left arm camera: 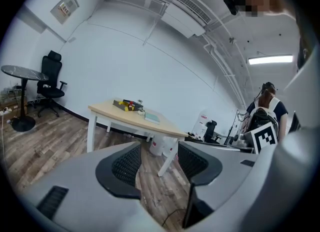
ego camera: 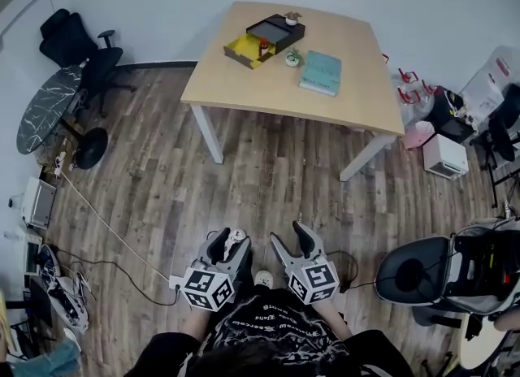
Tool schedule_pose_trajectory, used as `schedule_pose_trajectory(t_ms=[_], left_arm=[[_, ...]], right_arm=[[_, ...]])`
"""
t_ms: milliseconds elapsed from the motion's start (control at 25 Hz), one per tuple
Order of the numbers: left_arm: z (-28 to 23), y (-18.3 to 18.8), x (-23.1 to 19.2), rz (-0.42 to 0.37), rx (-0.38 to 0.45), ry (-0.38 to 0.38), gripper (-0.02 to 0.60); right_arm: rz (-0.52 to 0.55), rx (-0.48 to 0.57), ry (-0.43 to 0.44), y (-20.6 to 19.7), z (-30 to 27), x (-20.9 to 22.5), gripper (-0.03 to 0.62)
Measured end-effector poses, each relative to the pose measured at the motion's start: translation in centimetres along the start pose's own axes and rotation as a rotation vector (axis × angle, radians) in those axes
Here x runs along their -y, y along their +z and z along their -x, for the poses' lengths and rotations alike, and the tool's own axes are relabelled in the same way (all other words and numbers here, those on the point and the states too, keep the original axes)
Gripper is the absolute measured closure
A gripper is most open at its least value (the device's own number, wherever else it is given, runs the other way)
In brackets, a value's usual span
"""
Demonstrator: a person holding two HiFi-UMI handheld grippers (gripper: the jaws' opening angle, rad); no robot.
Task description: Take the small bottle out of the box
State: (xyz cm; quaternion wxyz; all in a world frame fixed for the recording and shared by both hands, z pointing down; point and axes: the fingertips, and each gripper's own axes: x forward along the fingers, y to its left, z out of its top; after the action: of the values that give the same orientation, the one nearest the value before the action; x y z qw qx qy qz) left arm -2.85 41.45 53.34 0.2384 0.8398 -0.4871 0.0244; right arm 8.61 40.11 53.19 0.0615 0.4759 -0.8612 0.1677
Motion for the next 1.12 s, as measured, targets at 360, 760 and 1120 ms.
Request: schedule_pose_trajectory(t_ms=[360, 760, 1120], left_arm=[[-5.3, 0.7, -2.9, -0.045, -0.059, -0.052, 0.345], [-13.2, 6.4, -9.5, -0.070, -0.066, -0.096, 0.346], [-17.5, 10.3, -16.8, -0.084, -0.072, -0.095, 0.345]], right_arm=[[0.025, 0.002, -0.082, 0.8, -4.4, 3.1, 0.316], [0.045, -0.018, -0.121, 4.9, -14.3, 6.2, 0.316], [0.043, -0.004, -0.152, 7.2, -22.7, 6.7, 0.326]])
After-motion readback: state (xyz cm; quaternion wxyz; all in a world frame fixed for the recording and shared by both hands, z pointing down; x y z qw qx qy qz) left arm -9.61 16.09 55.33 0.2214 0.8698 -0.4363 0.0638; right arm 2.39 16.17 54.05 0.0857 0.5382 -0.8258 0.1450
